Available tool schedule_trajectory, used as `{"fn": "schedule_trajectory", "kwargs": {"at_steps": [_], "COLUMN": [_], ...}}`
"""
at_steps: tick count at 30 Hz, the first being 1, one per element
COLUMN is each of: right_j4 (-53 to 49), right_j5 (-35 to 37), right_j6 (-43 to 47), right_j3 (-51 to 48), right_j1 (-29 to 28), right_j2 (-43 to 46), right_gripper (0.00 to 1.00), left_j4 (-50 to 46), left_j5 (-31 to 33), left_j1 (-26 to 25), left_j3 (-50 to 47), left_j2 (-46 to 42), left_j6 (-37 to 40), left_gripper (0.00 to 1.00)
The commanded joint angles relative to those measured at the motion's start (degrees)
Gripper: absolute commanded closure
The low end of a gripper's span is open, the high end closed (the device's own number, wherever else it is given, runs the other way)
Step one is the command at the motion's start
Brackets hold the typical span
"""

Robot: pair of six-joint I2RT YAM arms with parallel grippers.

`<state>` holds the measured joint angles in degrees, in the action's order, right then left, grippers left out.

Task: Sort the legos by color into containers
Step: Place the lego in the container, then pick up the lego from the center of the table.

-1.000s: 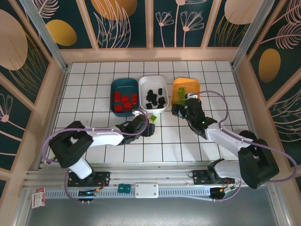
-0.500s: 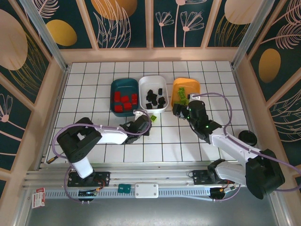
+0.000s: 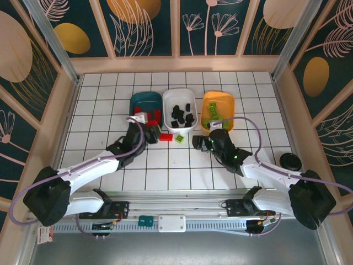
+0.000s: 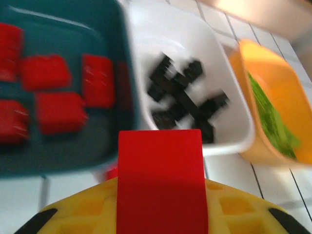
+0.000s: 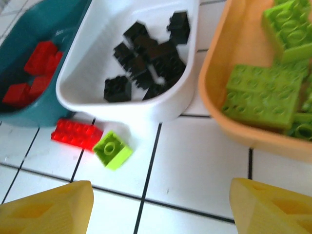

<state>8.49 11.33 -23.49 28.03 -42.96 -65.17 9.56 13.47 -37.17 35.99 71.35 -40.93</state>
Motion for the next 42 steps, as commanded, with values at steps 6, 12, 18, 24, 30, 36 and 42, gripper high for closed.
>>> {"fn": "schedule_trajectory", "kwargs": {"at_steps": [6, 12, 18, 24, 30, 36, 42], "right_j4": [2.77, 4.33, 8.97, 14.3, 19.63, 18.21, 14.42], "right_j5": [3.33, 5.05, 4.24, 1.41, 6.1, 9.36, 11.57], "right_j6": [-1.04, -1.73, -1.76, -4.42, -13.73, -19.52, -22.38], "right_j3": [-0.53, 0.03, 1.54, 4.65, 8.34, 13.56, 16.82], "right_j1": [-7.07, -10.62, -10.43, -8.07, -7.73, -7.75, -7.88], "right_j2": [-4.0, -8.81, -14.89, -21.47, -28.05, -34.63, -38.54], "right_gripper": [0.26, 0.26, 0.25, 0.23, 0.23, 0.24, 0.31], "left_j4": [-1.52, -2.89, -2.85, -0.03, 1.8, 0.9, -1.27], "left_j5": [-6.72, -9.43, -12.57, -15.17, -14.23, -13.54, -13.8], "left_j1": [11.22, 15.78, 16.69, 15.85, 13.09, 11.79, 11.68], "left_j3": [10.02, 18.57, 21.29, 13.67, 1.46, -7.67, -11.27], "left_j2": [11.01, 23.26, 25.1, 12.61, -1.84, -13.84, -19.6], "left_j6": [0.87, 0.9, 0.67, -0.28, -2.91, -5.6, -6.26], "left_gripper": [0.69, 0.69, 0.36, 0.17, 0.07, 0.01, 0.01]}}
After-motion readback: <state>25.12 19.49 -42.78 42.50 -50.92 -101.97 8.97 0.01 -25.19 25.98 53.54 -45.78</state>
